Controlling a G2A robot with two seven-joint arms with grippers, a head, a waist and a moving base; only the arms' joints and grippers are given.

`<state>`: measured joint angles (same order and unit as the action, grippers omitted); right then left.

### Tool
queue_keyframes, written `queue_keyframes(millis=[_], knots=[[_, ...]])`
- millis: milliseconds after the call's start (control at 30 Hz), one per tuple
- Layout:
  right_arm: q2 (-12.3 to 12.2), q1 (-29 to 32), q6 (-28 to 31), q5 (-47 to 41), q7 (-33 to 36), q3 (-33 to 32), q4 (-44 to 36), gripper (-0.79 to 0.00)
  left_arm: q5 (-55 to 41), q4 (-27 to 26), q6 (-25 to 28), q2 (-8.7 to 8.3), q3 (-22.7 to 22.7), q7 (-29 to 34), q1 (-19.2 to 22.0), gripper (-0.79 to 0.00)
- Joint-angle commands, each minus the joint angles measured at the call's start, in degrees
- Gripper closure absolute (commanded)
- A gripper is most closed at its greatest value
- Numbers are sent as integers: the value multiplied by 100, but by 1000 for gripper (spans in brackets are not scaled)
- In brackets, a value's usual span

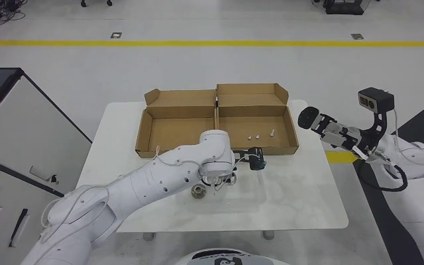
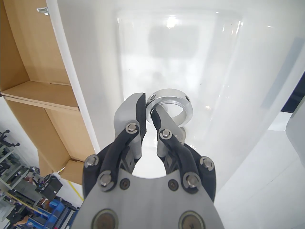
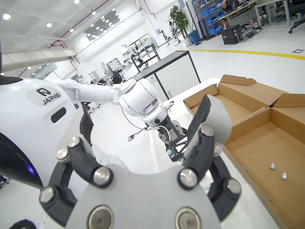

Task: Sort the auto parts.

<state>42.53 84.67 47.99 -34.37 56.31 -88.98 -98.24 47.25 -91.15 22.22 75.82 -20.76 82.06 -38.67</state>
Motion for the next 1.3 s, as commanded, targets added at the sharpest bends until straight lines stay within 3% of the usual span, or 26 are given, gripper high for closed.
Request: queue_keyframes(millis=[0, 167, 267, 567, 733, 900, 1067, 1267], knots=[[0, 0, 0, 0, 0, 0, 0, -785, 0, -1, 0, 0, 0, 0, 0, 0], [0, 0, 0, 0, 0, 0, 0, -785, -84, 115, 211, -197, -498, -583, -187, 0], [0, 0, 0, 0, 0, 0, 0, -785, -220, 1, 527, -474, -1108, -773, -455, 0], [0, 0, 0, 0, 0, 0, 0, -785, -598, -554, 1816, -1393, -2938, -1815, -1802, 0], [0, 0, 0, 0, 0, 0, 0, -785, -1095, -651, 2548, -1768, -3625, -2548, -2262, 0], [0, 0, 0, 0, 0, 0, 0, -785, -1737, -631, 3402, -2029, -4415, -3402, -2625, 0], [0, 0, 0, 0, 0, 0, 0, -785, -2698, -814, 3578, -2208, -4727, -4005, -2822, 0], [0, 0, 0, 0, 0, 0, 0, -785, -4447, -1196, 3578, -2392, -4757, -4562, -2906, 0]])
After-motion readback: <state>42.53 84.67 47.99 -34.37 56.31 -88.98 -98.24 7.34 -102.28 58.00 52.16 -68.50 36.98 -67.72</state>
